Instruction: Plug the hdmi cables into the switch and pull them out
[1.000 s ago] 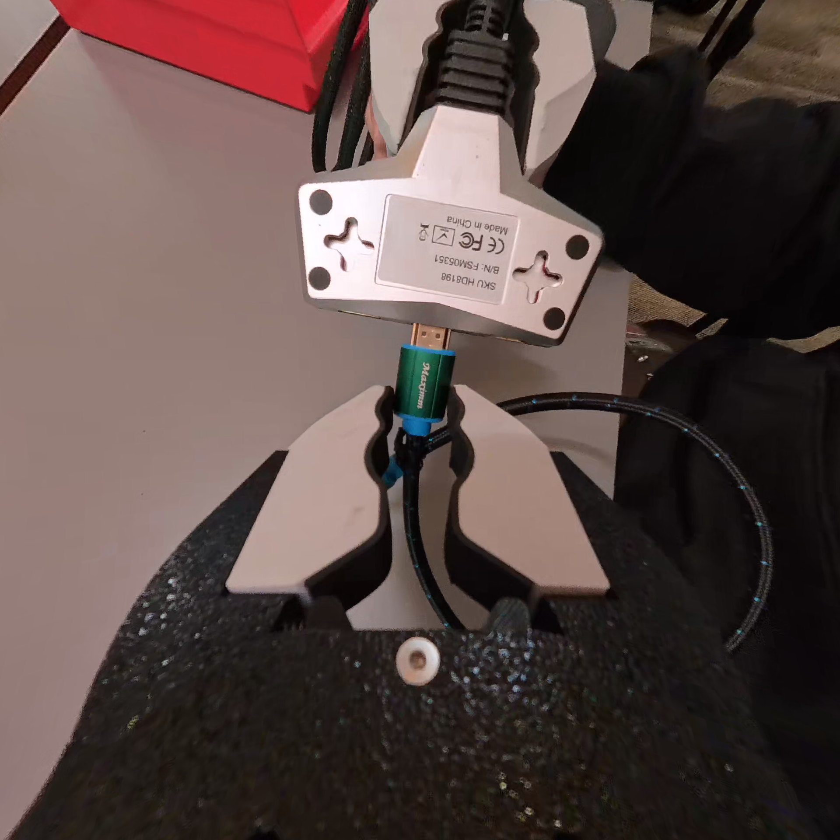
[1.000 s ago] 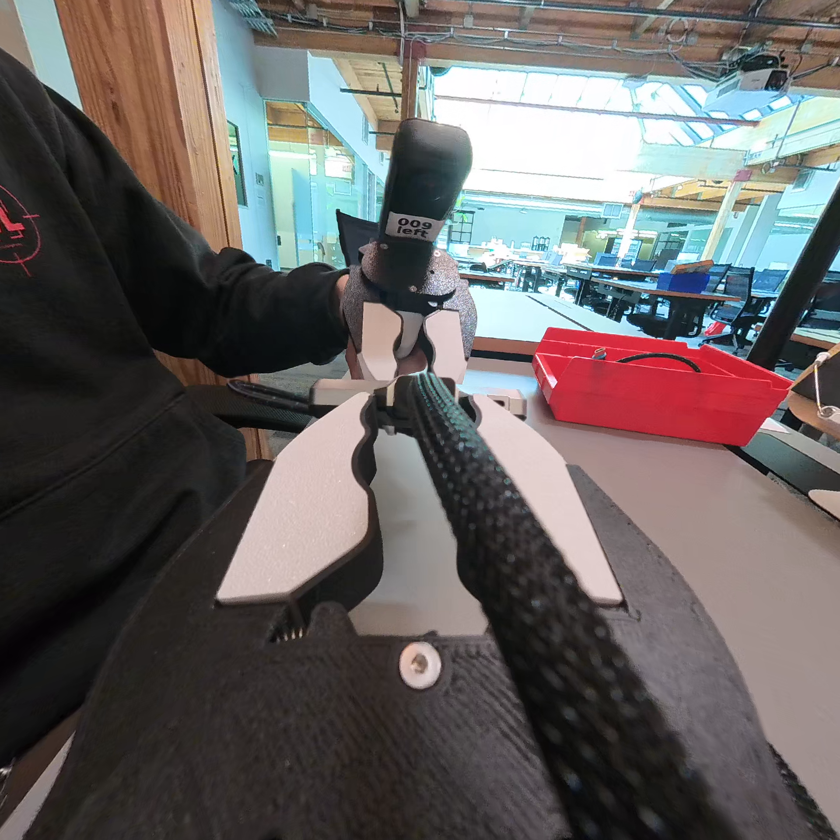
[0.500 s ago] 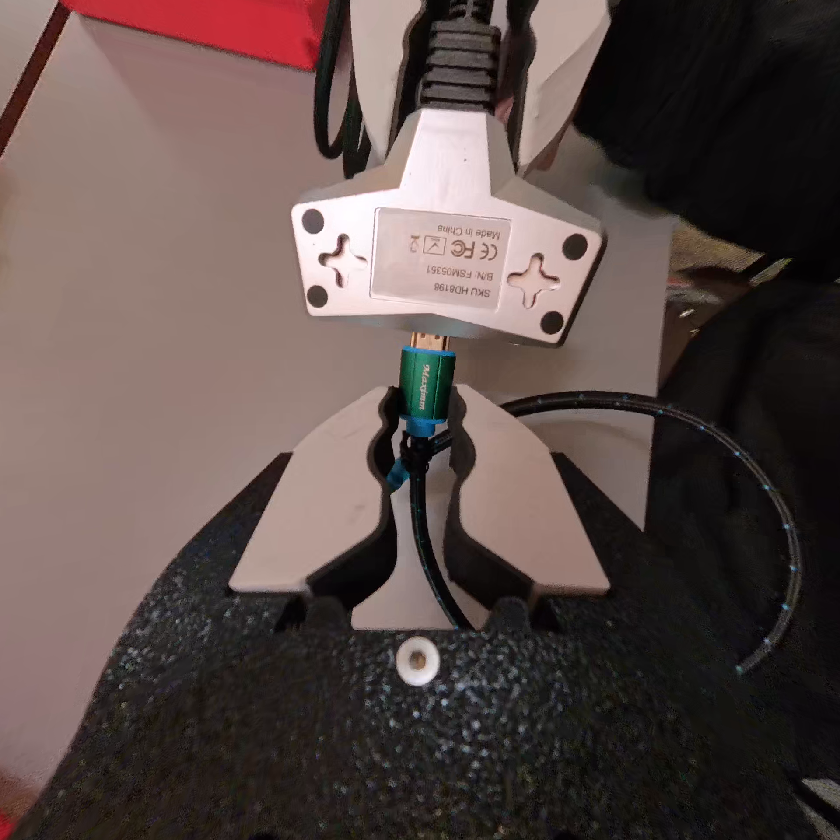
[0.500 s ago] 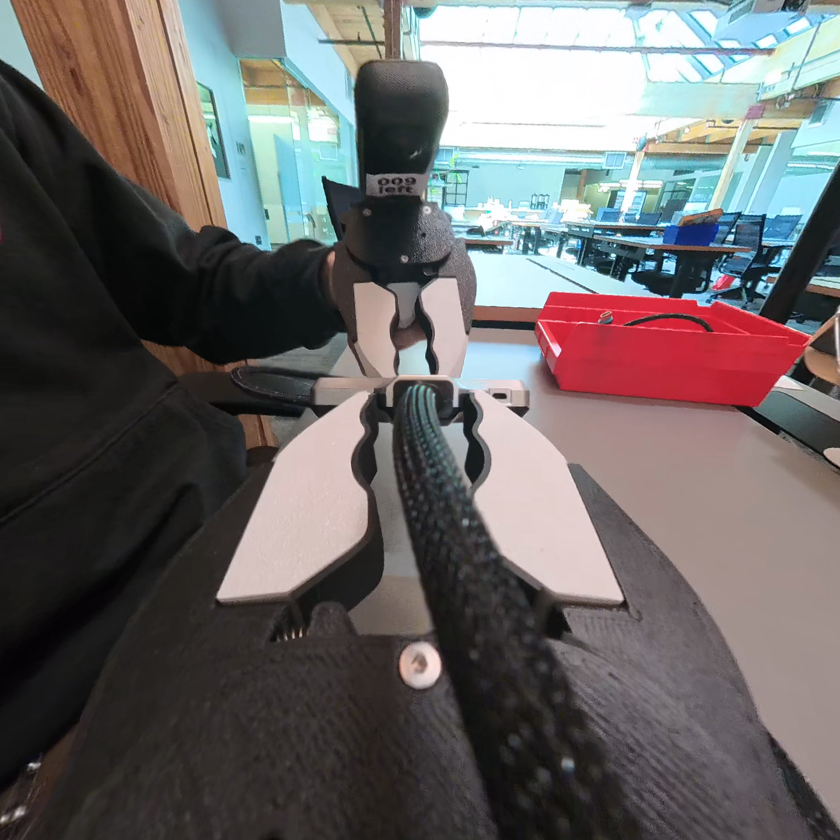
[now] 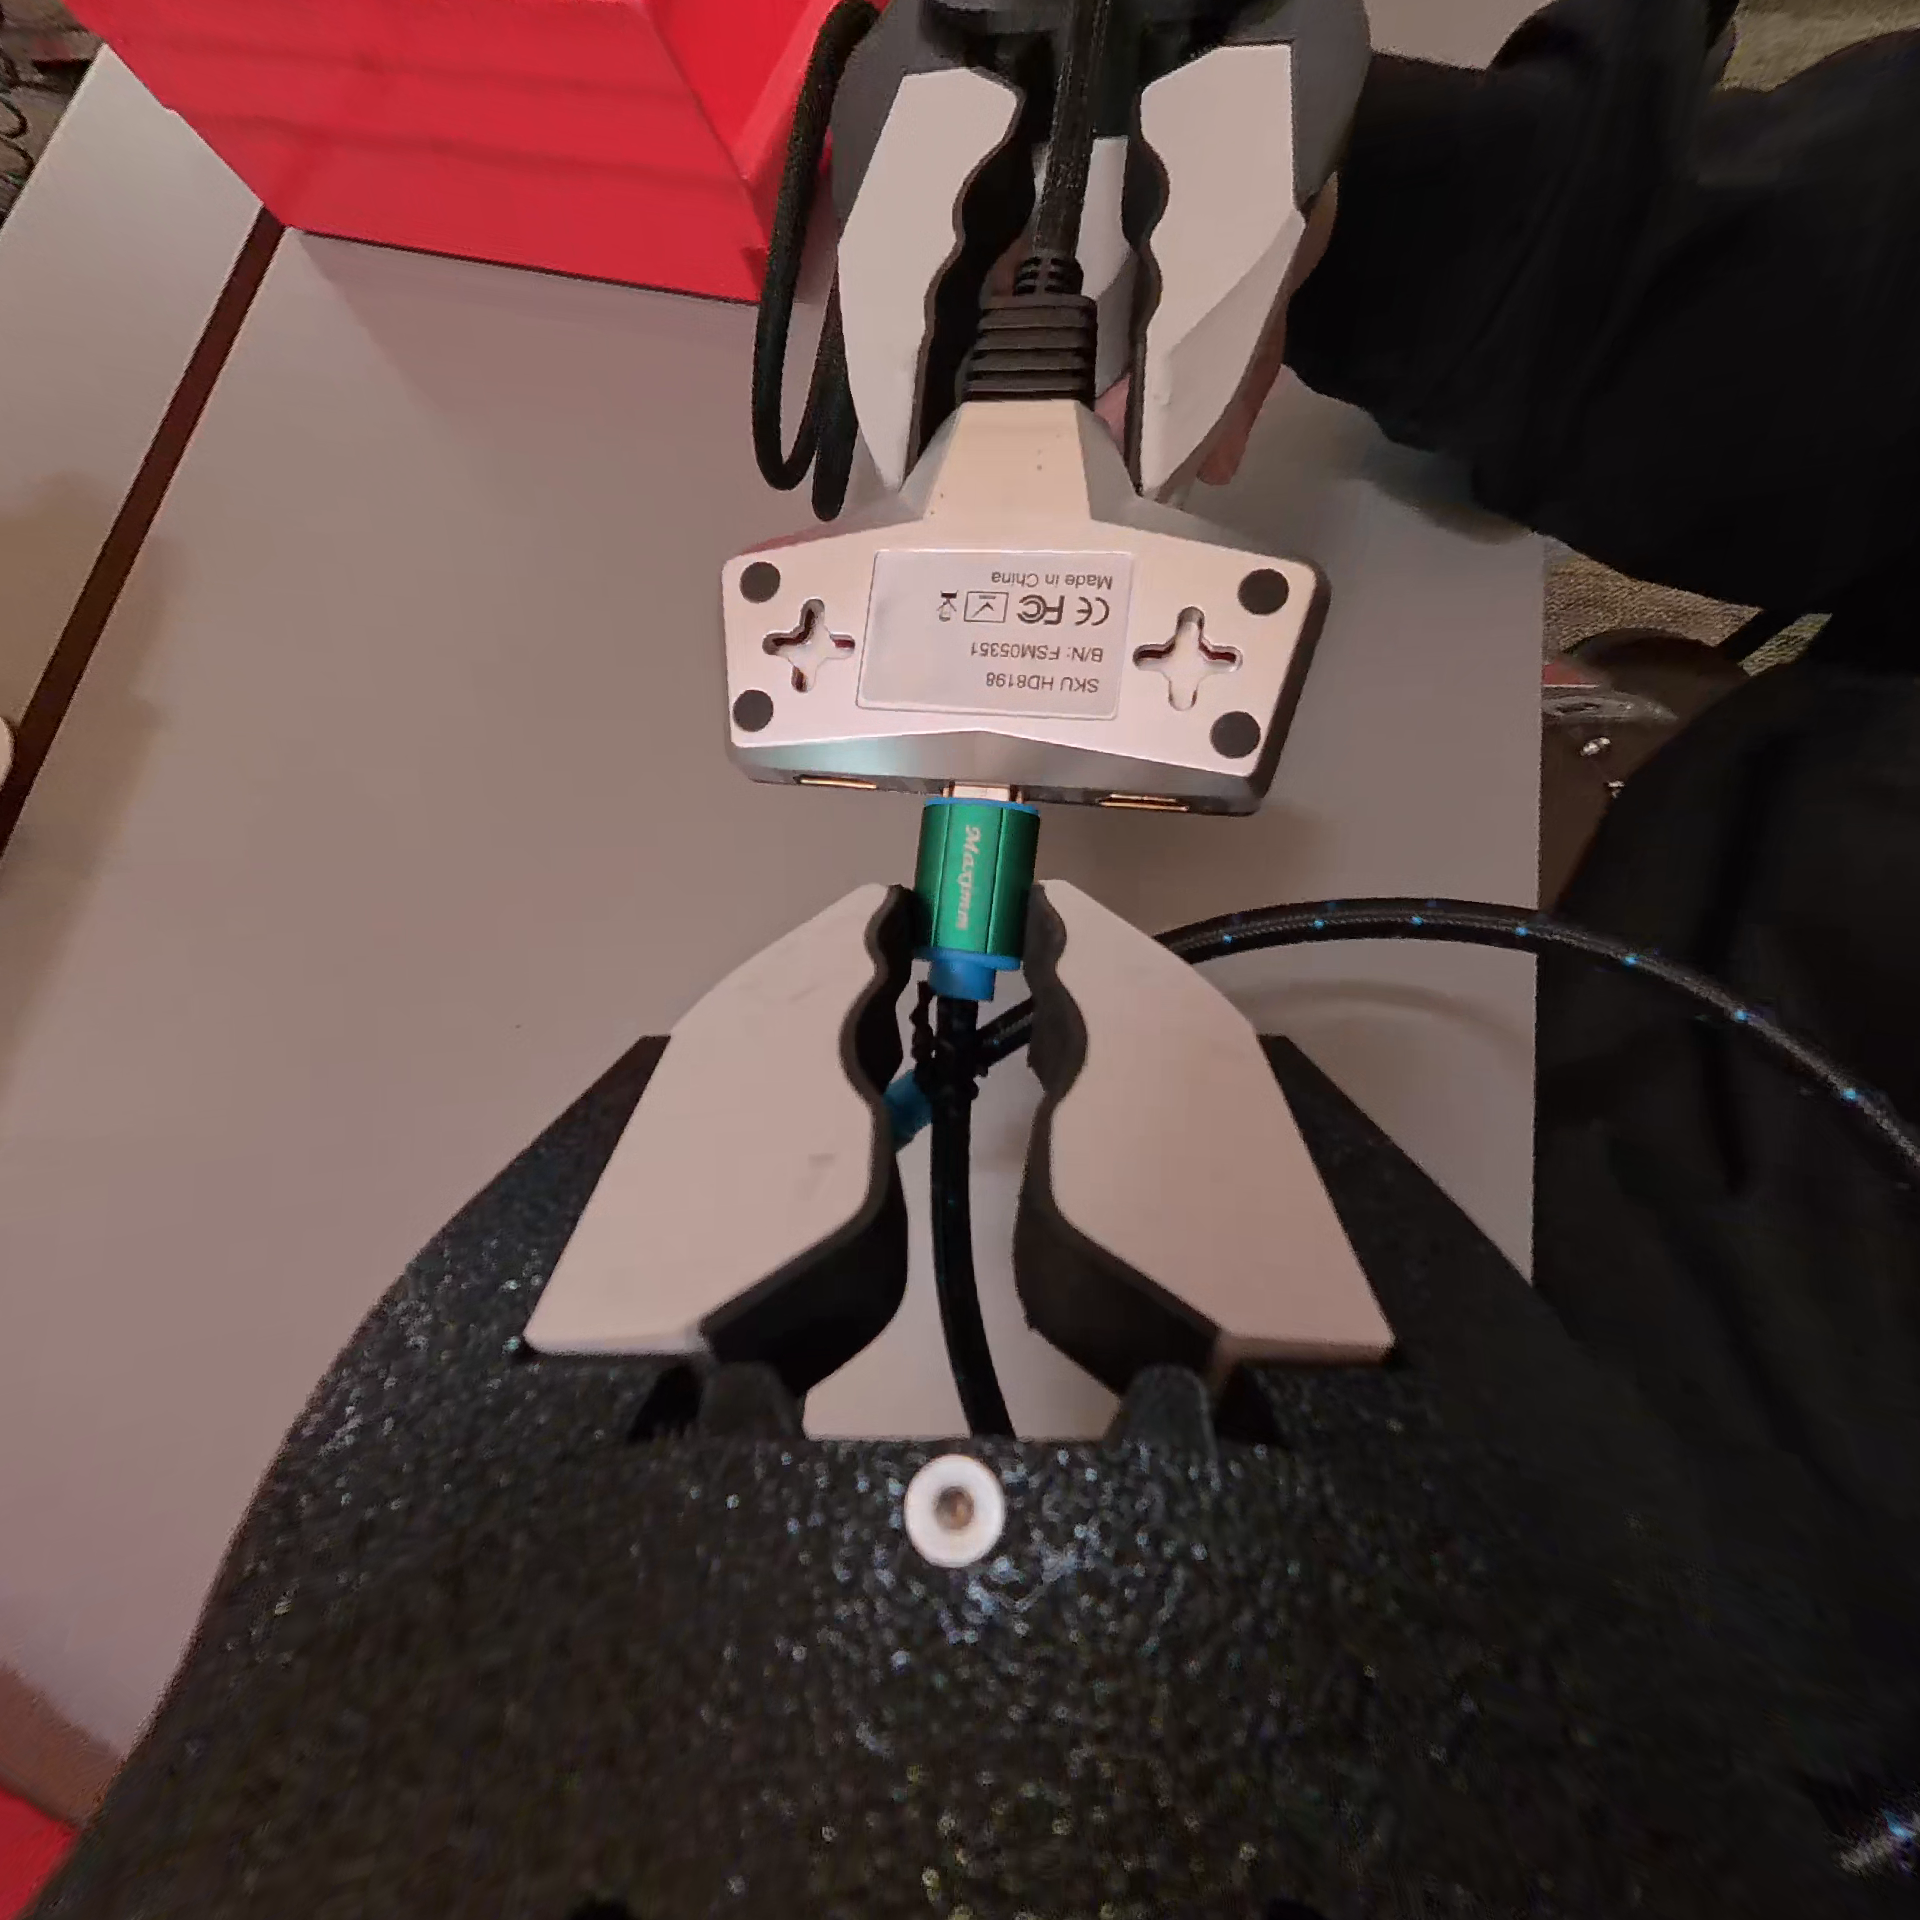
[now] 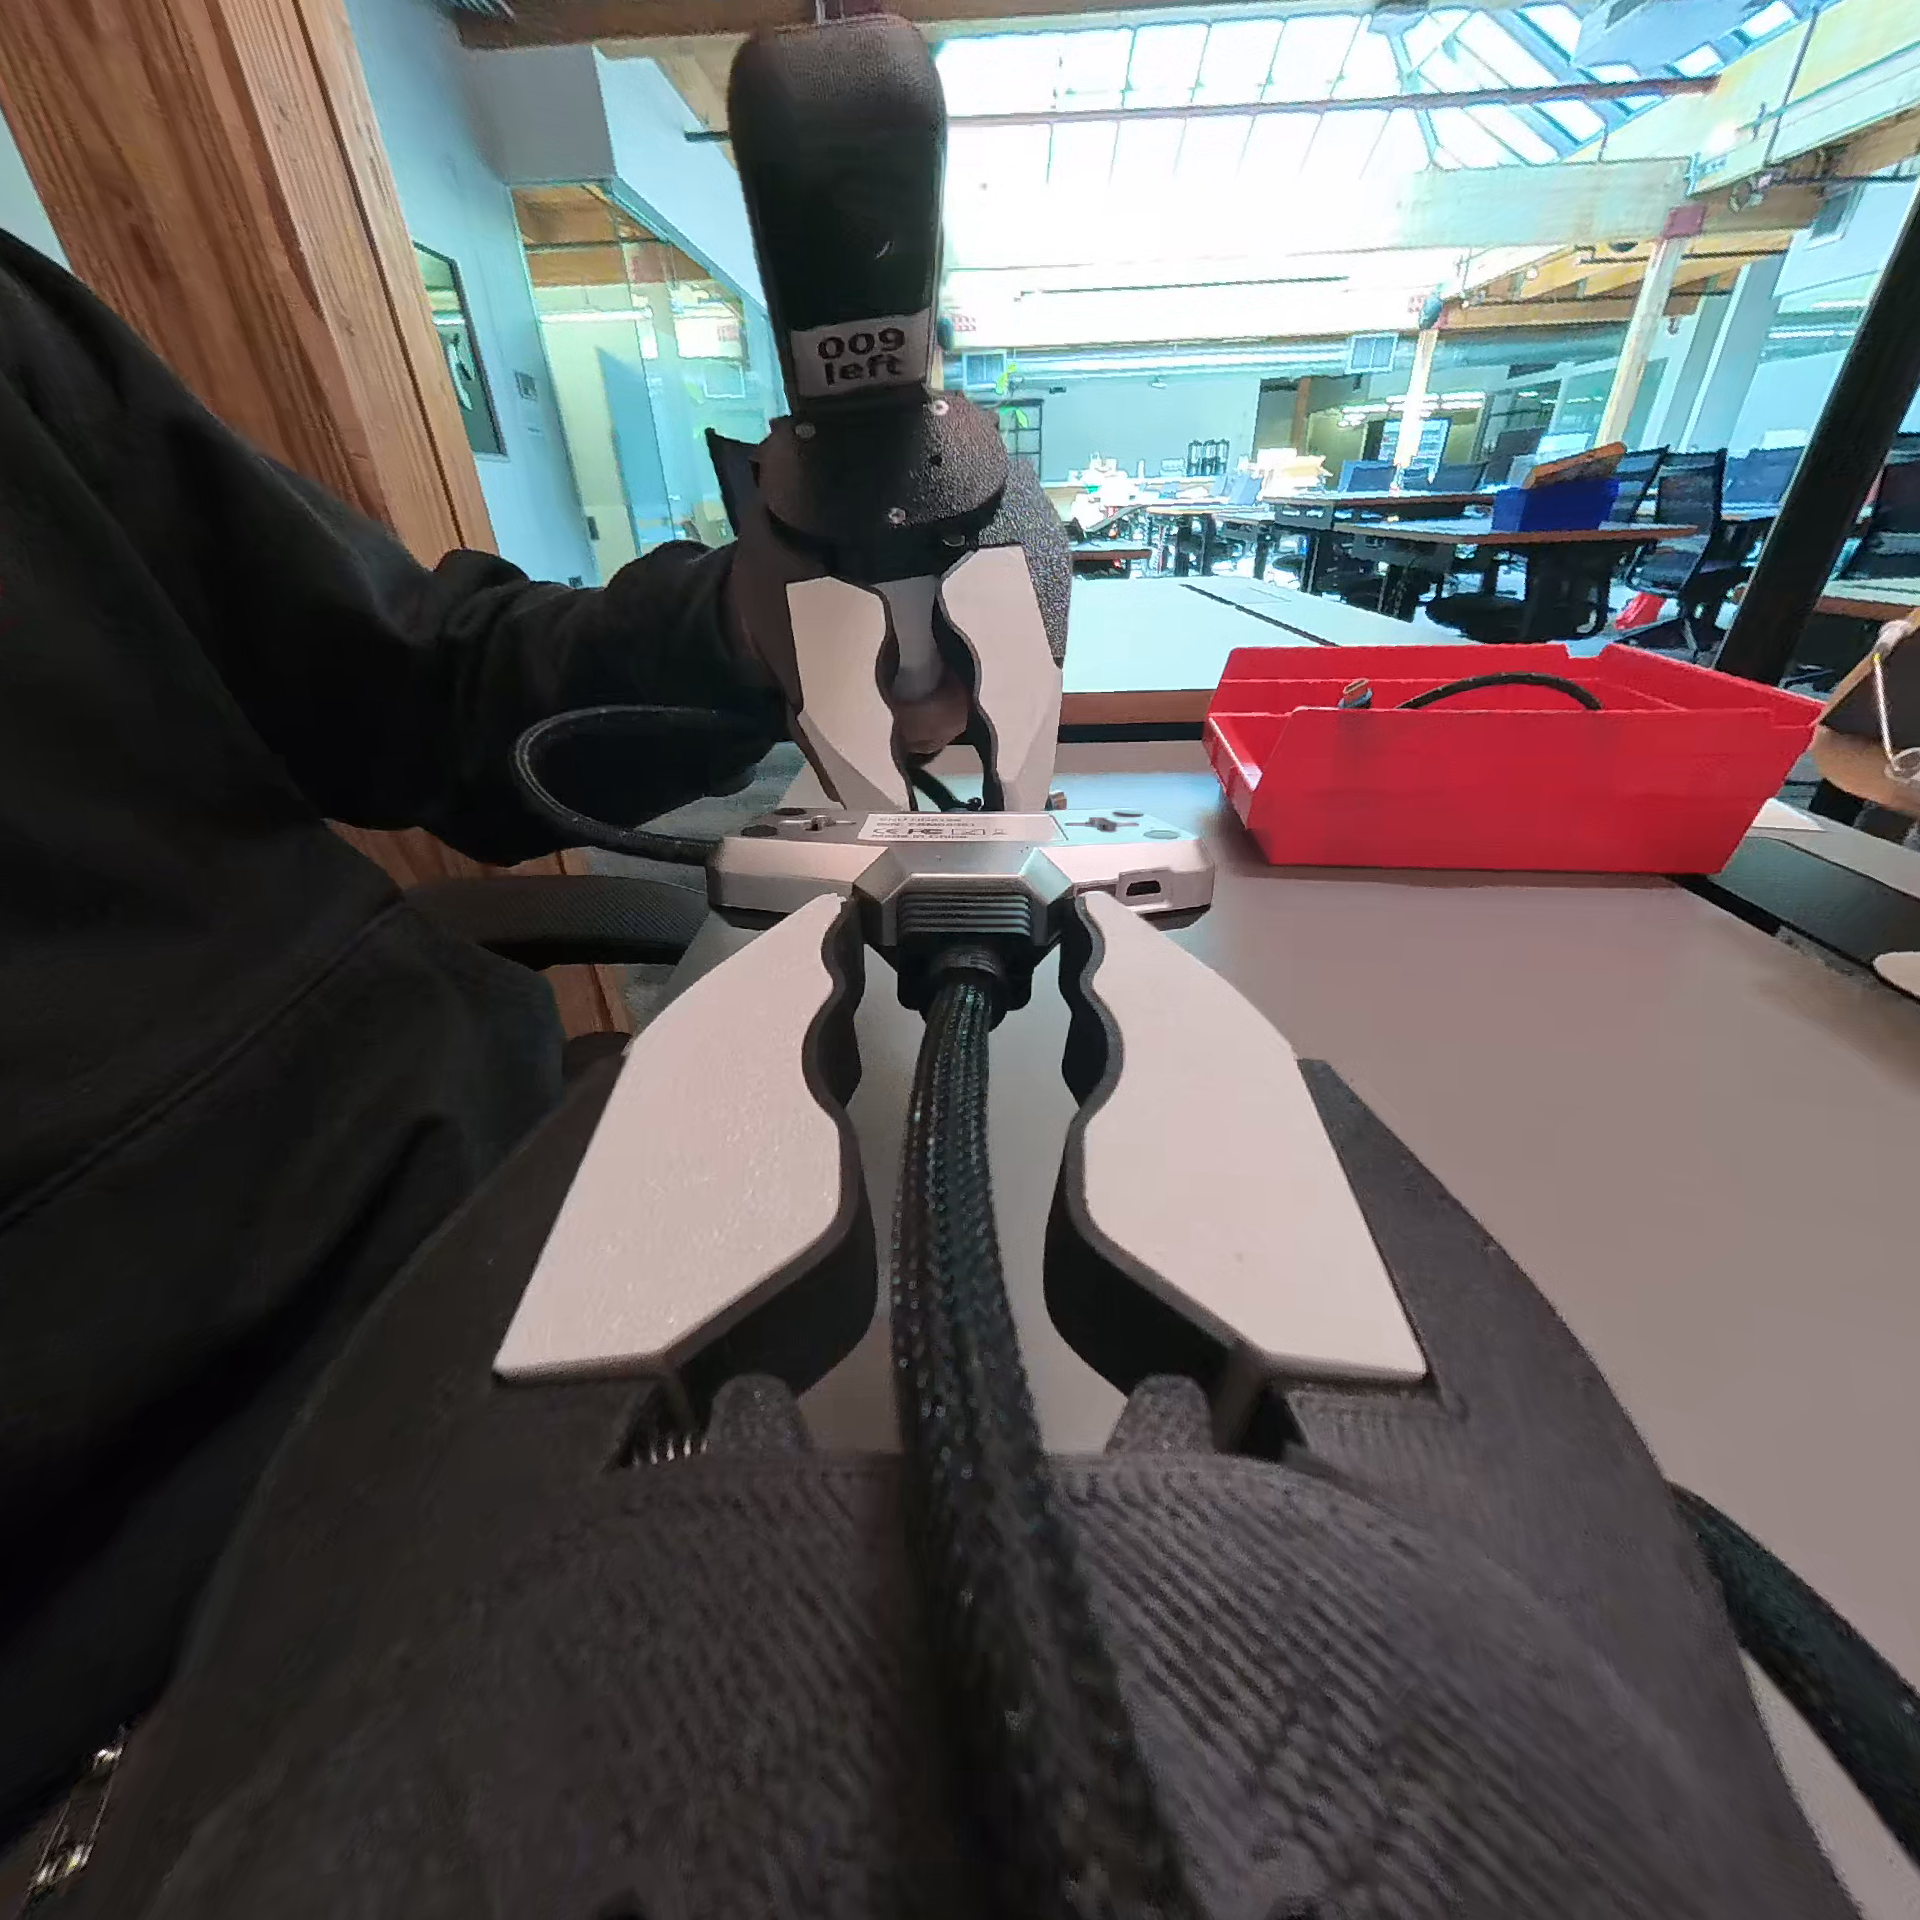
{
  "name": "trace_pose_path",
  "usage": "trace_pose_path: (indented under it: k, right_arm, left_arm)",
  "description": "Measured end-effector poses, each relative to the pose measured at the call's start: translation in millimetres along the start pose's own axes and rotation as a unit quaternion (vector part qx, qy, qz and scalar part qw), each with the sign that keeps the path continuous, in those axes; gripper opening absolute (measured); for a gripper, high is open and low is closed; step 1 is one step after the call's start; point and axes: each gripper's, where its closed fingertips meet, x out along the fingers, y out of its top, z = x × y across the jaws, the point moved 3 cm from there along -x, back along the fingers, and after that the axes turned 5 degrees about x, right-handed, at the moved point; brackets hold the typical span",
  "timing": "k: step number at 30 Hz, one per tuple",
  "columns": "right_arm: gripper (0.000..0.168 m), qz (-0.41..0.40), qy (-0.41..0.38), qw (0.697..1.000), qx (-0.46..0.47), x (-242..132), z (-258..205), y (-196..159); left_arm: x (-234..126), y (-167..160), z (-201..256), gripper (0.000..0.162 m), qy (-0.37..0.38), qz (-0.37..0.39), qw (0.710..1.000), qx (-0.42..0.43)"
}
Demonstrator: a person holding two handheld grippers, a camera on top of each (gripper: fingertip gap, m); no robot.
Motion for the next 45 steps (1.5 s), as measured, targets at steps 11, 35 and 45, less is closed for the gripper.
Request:
trace_pose_path:
  k: [11,35,45]
  right_arm:
    - [0.037,0.14,0.04,0.989,-0.036,-16,-8,26]
    - [0.038,0.174,0.05,0.983,-0.022,-22,-11,37]
    - [0.037,0.156,-0.021,0.987,-0.039,-44,-2,54]
  left_arm:
    - [-6,31,6,0.021,0.039,0.078,0.996,0.023]
    - [-15,49,5,0.02,0.004,0.104,0.995,0.006]
    - [-31,61,-12,0.039,0.084,0.22,0.972,-0.005]
